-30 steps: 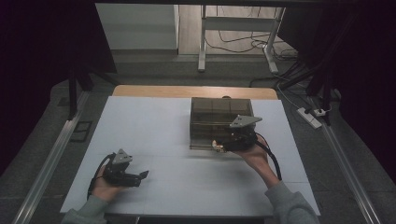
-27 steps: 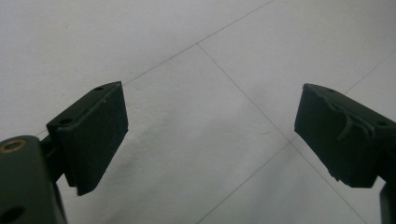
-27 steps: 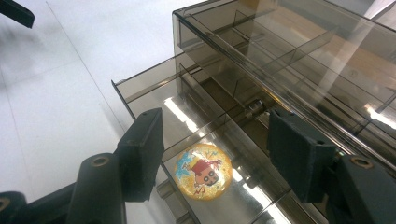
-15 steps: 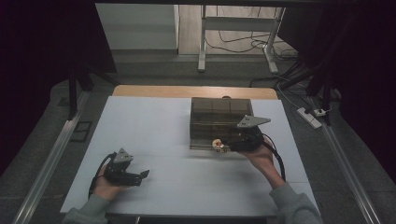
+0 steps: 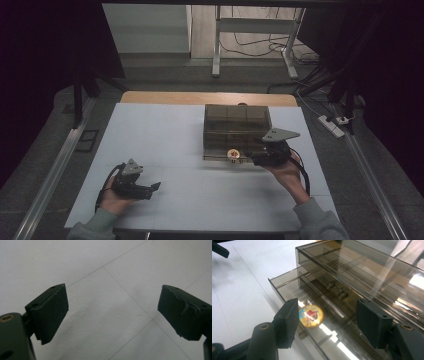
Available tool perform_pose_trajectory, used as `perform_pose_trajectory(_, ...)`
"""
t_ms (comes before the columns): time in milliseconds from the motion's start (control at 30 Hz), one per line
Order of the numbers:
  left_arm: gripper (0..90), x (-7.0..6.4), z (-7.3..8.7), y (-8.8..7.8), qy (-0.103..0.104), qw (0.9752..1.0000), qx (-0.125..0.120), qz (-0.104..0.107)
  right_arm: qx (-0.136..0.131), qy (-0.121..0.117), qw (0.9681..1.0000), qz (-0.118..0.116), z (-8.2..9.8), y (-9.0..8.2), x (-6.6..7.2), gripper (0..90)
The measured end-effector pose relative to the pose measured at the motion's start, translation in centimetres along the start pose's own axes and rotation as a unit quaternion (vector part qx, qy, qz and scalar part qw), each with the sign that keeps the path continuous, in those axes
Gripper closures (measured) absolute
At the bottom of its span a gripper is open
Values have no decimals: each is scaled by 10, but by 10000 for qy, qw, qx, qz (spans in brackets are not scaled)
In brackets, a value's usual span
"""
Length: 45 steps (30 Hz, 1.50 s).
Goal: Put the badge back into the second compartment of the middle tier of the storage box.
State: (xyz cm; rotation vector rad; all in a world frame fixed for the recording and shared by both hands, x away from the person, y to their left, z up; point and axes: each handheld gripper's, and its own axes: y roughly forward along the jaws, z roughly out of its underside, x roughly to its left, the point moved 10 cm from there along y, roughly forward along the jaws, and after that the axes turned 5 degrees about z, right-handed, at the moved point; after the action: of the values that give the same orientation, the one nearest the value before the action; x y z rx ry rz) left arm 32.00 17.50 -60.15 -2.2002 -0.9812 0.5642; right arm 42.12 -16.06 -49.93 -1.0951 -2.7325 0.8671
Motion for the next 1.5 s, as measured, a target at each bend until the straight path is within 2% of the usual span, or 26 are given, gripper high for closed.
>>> perform_pose_trajectory(100,99,-1,-1,0,33,10000,-1,17,-19,19,10000,76,5,-9,-2,346)
perform_pose_trajectory(200,98,-2,-1,0,60,10000,2,31,-36,88,9996,253,16,-22,-10,334)
perform_pose_trajectory(300,98,-2,-1,0,42,10000,-12,42,-26,128,9994,313,22,-26,-16,325)
perform_pose_trajectory(467,98,-2,-1,0,53,10000,-5,48,-42,355,9985,404,34,-32,-25,303)
perform_pose_trajectory(600,98,-2,-1,1,54,10000,-9,54,-55,352,9984,441,44,-37,-27,289)
perform_pose_trajectory(833,98,-2,-2,0,70,9999,-28,70,-177,482,9975,495,61,-53,-30,281)
perform_pose_trajectory(1167,98,-3,-2,0,95,9999,-37,83,-18,655,9963,551,98,-67,-35,264)
perform_pose_trajectory(1500,99,-3,-3,-1,118,9999,-62,89,180,657,9962,541,119,-67,-33,243)
